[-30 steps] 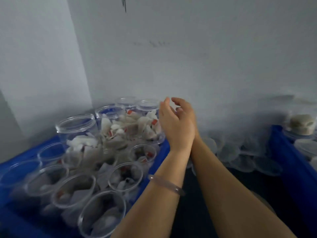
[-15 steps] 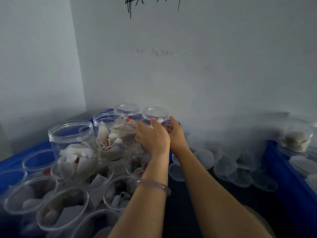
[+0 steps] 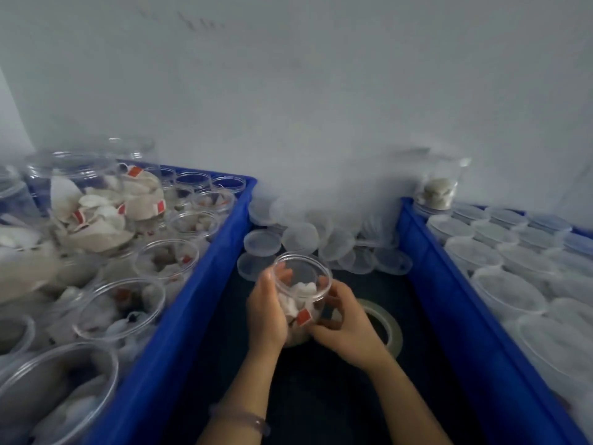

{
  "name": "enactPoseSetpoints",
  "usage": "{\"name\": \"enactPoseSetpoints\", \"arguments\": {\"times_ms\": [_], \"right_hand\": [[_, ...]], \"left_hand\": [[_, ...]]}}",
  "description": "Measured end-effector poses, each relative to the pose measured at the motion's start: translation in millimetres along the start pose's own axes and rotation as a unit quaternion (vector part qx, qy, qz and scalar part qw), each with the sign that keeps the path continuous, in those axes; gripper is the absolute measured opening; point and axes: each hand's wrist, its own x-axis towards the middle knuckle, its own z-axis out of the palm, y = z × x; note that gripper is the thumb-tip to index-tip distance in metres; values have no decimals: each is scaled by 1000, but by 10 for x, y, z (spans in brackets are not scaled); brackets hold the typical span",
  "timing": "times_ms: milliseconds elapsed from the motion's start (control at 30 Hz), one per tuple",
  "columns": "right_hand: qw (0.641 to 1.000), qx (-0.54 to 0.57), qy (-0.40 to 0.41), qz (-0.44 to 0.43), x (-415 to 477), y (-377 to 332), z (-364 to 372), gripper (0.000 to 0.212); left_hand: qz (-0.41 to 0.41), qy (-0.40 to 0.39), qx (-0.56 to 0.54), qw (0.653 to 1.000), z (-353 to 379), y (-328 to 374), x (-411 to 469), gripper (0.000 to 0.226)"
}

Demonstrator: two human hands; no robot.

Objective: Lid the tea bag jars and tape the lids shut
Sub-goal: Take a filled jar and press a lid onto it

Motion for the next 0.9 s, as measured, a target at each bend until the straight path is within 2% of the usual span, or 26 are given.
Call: {"name": "enactPoseSetpoints", "arguments": {"times_ms": [33, 67, 167, 200, 233, 300, 367, 400, 467, 500, 567, 600, 633, 700, 767, 800, 900], "right_hand": [[1000, -8, -12, 12, 32, 56, -16, 62], [1000, -19, 9, 16, 99, 104, -31, 57], [986, -133, 104, 8, 527, 222, -48, 38], [975, -205, 83, 1, 692, 243, -47, 33], [960, -277, 32, 10, 835, 285, -26, 38], [915, -396, -34, 67, 1012, 359, 13, 40], [887, -455, -29, 68, 1015, 360, 55, 17], [891, -450, -20, 56, 980, 353, 60, 5], [913, -406, -1, 27, 893, 289, 13, 12], [922, -388, 10, 7, 838, 214, -57, 31], [927, -375, -4, -21, 682, -24, -246, 86], [928, -370, -19, -39, 585, -174, -346, 106], [930, -362, -34, -59, 491, -333, -428, 117], [946, -304, -64, -96, 332, -602, -505, 120], [970, -202, -98, -98, 270, -738, -436, 107], [971, -188, -107, -98, 261, -759, -353, 96], [944, -283, -105, -134, 225, -715, -79, 74]], "left_hand": [[-7, 15, -6, 1000, -31, -65, 1, 44], [-6, 24, -11, 1000, -58, -109, 3, 49], [4, 30, -21, 999, -77, -170, 51, 56], [7, 28, -26, 999, -70, -152, 64, 56], [11, 26, -33, 999, -65, -147, 69, 54], [15, 24, -39, 999, -58, -141, 84, 53], [12, 28, -41, 999, -73, -170, 89, 53], [16, 30, -39, 999, -78, -182, 87, 53], [24, 23, -38, 999, -81, -185, 78, 53], [23, 17, -38, 999, -86, -192, 77, 53], [22, 12, -34, 999, -93, -174, 66, 54], [18, 11, -33, 999, -91, -159, 58, 55], [12, 9, -31, 999, -80, -137, 45, 55], [3, -2, -27, 1000, -51, -113, 6, 51], [7, -24, -2, 1000, -16, -117, -59, 43], [13, -41, 29, 999, 8, -118, -96, 40], [43, -74, 89, 992, 73, -168, -150, 26]]}}
